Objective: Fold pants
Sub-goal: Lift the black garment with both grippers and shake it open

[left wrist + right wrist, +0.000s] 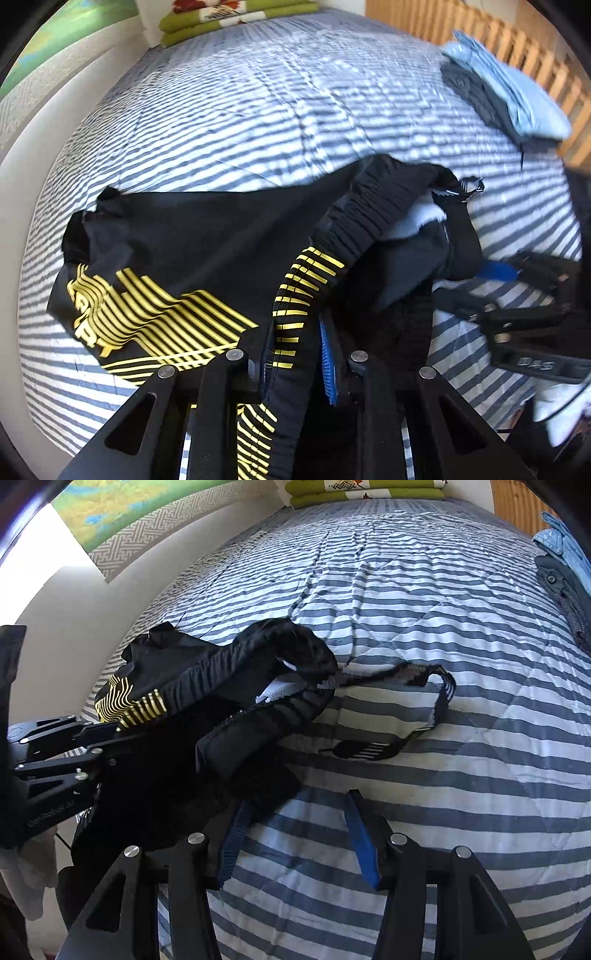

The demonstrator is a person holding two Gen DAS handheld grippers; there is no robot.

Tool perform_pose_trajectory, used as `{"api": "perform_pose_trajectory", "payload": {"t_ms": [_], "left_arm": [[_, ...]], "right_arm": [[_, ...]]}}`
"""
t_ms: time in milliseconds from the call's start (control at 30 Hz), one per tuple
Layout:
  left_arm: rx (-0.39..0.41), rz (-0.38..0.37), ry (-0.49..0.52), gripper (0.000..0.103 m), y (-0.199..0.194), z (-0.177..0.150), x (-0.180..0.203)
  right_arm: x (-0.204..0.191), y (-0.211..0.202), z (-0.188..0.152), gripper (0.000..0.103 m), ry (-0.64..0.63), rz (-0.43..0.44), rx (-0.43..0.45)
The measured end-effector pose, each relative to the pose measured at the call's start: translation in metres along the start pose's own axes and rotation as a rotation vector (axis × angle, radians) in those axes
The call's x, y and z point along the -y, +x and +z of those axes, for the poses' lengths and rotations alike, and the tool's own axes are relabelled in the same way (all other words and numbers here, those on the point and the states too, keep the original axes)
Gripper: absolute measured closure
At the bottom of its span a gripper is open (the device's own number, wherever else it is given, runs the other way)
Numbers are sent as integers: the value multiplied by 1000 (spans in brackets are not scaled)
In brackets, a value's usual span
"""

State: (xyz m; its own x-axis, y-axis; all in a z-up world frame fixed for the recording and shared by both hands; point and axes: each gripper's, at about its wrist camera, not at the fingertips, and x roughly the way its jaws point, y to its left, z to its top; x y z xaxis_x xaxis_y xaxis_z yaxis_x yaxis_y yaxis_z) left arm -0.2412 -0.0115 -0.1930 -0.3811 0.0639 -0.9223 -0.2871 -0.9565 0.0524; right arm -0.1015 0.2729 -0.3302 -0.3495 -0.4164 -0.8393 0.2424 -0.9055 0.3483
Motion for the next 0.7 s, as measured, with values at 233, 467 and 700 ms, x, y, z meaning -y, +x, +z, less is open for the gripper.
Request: {"api": "perform_pose_trajectory", "payload": {"t_ms": [233,467,700], "left_arm": [[120,18,-193,81,-55,-3,-75],[195,34,-341,82,-100,-51,-153],[153,-43,-400,83,-108,-115,-179]], "right_arm": [[-31,20,9,53,-37,-19,19],[-57,13,13,99,-130,-70,2],[-60,-60,21,100,-199,-189,139]]}}
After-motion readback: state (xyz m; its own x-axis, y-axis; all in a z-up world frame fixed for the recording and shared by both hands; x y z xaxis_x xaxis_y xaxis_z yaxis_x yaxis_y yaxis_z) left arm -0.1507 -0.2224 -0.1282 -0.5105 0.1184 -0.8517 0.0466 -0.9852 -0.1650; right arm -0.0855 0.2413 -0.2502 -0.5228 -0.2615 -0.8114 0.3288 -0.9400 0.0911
